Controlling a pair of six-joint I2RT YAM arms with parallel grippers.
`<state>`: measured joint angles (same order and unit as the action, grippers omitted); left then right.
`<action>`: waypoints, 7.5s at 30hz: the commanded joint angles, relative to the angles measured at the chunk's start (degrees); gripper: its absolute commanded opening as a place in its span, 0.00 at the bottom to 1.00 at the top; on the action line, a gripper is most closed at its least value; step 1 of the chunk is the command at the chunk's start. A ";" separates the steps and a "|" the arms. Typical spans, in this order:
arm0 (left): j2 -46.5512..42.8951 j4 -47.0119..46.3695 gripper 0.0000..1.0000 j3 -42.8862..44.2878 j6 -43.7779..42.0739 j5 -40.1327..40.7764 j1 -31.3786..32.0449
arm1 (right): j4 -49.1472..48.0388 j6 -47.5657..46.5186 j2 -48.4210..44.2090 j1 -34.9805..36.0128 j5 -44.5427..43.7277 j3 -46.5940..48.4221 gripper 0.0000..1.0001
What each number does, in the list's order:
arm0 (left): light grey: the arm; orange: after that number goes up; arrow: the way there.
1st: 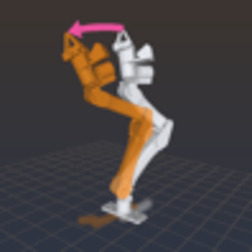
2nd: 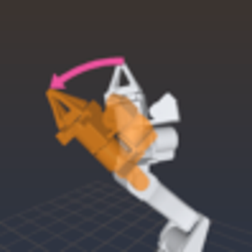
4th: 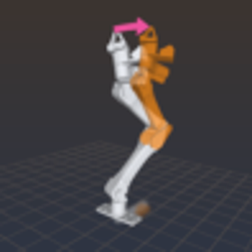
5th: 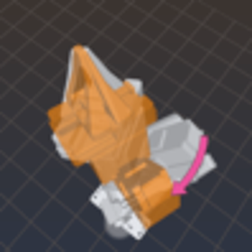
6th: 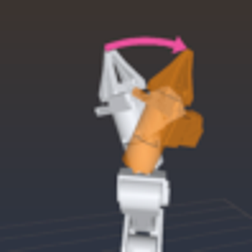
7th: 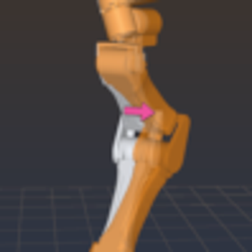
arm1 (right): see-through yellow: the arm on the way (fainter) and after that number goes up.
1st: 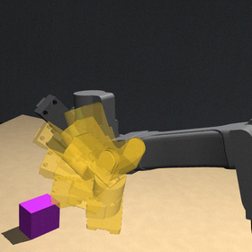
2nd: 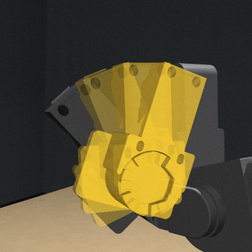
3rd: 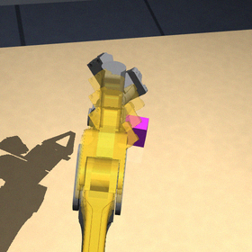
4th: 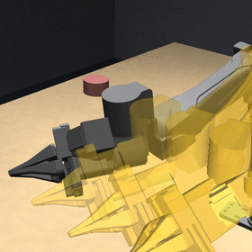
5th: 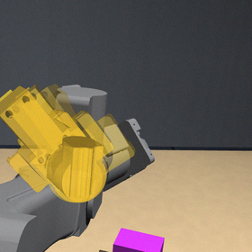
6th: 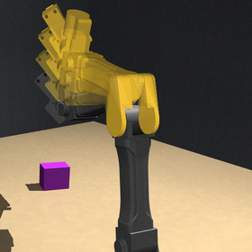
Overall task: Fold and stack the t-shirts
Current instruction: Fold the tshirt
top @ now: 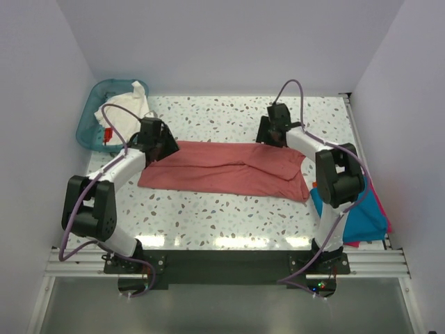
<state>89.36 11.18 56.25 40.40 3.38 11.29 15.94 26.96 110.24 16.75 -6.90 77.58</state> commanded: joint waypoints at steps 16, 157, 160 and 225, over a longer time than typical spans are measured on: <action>-5.51 1.74 0.56 0.26 -4.19 -4.70 0.14 | 2.42 1.25 4.81 5.75 -10.24 3.01 0.36; -2.53 16.78 0.63 -0.08 -9.29 9.46 33.10 | 11.22 0.02 -6.97 -0.41 -6.38 2.14 0.48; -1.65 16.42 0.61 -2.02 -8.59 9.80 33.10 | 9.98 0.02 -4.87 -0.32 -5.76 2.92 0.48; -29.15 15.81 0.63 -24.16 5.65 -0.13 31.87 | 17.10 24.72 -48.17 24.37 1.27 -37.23 0.69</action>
<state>61.98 27.53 34.22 45.47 3.25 43.51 30.79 45.60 66.06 39.92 -3.60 42.46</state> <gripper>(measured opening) 0.629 0.691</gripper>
